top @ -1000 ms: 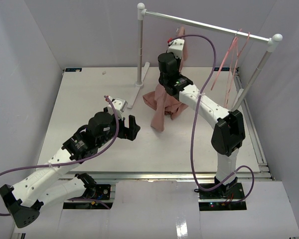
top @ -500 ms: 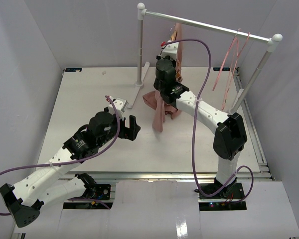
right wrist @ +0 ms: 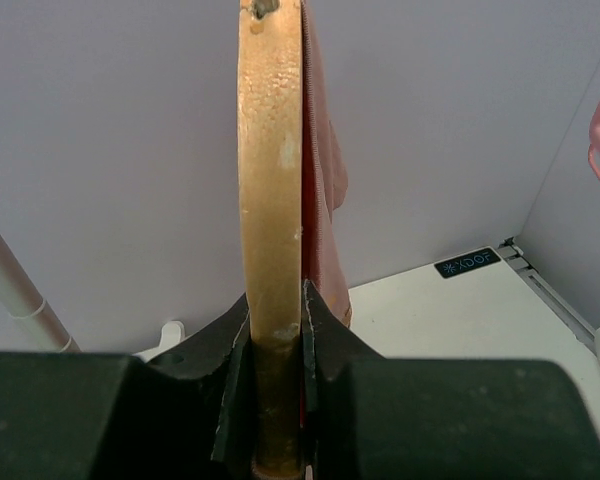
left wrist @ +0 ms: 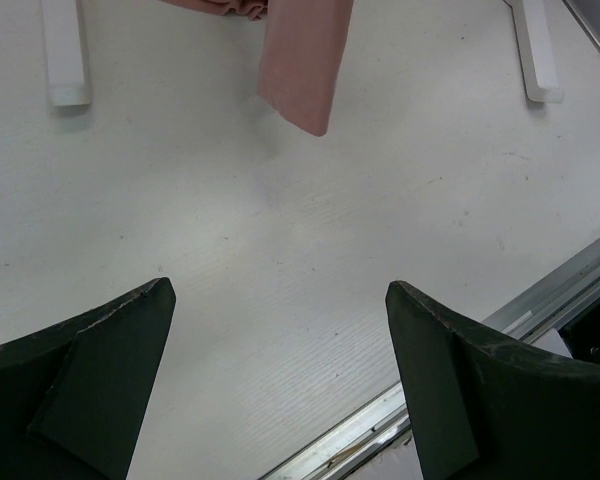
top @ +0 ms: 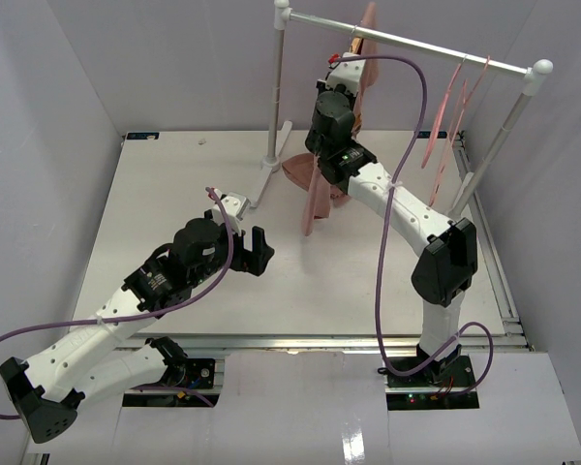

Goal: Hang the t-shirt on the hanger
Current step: Place the hanger at the clothesline.

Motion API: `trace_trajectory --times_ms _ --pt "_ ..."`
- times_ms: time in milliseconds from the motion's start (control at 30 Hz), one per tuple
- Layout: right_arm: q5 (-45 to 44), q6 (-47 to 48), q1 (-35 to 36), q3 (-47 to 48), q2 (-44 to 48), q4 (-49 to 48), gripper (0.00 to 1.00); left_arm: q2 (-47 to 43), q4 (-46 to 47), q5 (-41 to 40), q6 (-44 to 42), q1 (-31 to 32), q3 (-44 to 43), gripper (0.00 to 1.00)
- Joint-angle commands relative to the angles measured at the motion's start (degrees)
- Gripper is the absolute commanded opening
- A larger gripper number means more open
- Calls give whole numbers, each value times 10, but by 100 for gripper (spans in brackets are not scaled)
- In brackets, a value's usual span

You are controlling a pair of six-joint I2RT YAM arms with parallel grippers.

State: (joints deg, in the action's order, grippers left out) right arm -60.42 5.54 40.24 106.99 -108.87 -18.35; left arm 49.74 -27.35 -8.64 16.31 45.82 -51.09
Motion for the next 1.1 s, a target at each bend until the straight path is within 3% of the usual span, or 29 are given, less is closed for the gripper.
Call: trace_trajectory --times_ms 0,100,533,700,867,933,967,1067 --pt "13 -78 -36 74 -9 25 8 0 13 18 -5 0 -5 98" --pt "31 -130 -49 76 -13 58 8 0 16 24 -5 -1 -2 98" --pt "62 -180 -71 119 -57 117 8 -2 17 27 -3 0 5 98" --pt "73 -203 -73 96 -47 136 8 -3 17 30 -2 0 4 98" --pt "83 -204 -73 82 -30 145 17 -10 17 33 0 0 4 98" --pt "89 -200 -73 76 -20 144 30 -11 16 35 0 0 3 98" --pt "97 -194 -72 74 -13 146 43 -13 15 34 0 0 3 98" --pt "114 -187 -72 65 8 158 56 -16 14 37 -2 0 -2 98"
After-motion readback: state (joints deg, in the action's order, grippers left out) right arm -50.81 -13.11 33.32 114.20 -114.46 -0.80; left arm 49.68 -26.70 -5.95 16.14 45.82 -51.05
